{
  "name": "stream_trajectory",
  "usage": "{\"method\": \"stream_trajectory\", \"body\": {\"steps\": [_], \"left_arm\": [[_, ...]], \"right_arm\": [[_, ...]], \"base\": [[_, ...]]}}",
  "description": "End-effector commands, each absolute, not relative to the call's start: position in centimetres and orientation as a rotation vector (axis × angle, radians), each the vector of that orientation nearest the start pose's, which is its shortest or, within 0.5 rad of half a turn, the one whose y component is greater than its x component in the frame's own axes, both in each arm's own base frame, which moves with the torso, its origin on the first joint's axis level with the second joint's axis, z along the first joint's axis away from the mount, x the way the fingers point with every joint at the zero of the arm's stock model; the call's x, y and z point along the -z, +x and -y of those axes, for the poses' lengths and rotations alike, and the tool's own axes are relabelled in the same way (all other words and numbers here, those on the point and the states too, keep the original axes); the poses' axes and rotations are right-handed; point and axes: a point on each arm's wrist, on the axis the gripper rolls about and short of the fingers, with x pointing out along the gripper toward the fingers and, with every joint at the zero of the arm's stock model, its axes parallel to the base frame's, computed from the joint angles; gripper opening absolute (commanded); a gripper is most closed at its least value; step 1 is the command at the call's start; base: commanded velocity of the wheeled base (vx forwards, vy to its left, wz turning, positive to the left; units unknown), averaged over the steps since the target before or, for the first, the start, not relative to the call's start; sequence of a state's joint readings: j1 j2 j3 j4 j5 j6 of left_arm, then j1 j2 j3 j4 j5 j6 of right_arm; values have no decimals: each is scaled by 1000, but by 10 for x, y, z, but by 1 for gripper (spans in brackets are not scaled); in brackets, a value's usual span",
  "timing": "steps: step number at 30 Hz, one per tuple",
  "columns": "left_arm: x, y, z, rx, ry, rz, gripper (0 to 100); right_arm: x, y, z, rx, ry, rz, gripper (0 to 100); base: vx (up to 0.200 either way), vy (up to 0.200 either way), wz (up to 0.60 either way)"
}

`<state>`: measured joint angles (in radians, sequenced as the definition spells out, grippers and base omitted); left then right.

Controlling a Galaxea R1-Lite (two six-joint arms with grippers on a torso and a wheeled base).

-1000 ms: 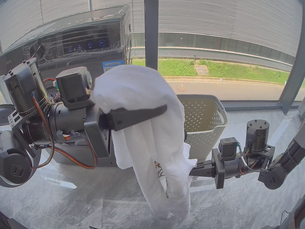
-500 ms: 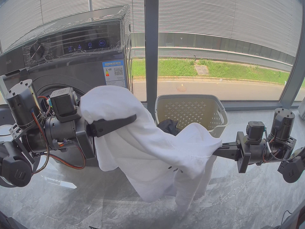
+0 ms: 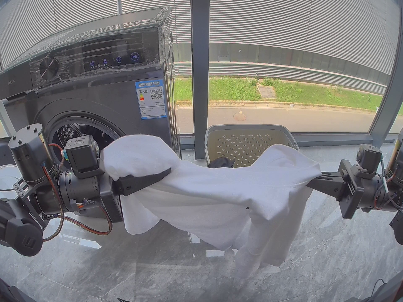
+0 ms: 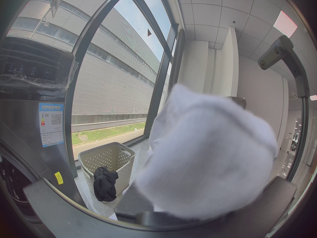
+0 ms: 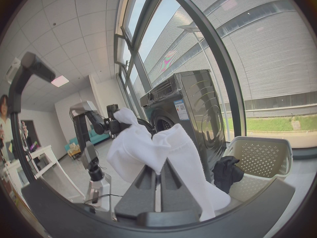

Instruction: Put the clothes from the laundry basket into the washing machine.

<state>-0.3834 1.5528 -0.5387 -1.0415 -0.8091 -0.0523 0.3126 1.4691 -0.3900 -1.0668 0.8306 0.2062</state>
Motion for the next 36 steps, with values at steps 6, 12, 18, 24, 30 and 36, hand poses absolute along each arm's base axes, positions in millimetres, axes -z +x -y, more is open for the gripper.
{"method": "stream_trajectory", "body": {"steps": [6,12,18,24,30,36], "left_arm": [[-208,224,108,1179,-28,62,0],[-217,236,103,1085,-23,101,0],[-222,243,102,1051,-23,120,0],[-220,242,111,1086,-25,119,0],[-212,237,115,1109,-29,91,0],[-195,230,122,1137,-39,20,0]], "right_arm": [[-183,164,-82,-1200,270,-160,0],[-179,157,-79,-1194,279,-177,0],[-168,144,-75,-1194,287,-209,0],[-171,144,-78,-1211,283,-203,0],[-176,146,-79,-1209,278,-180,0],[-190,153,-79,-1189,267,-117,0]], "base": [[0,0,0],[0,0,0],[0,0,0],[0,0,0],[0,0,0],[0,0,0]]}}
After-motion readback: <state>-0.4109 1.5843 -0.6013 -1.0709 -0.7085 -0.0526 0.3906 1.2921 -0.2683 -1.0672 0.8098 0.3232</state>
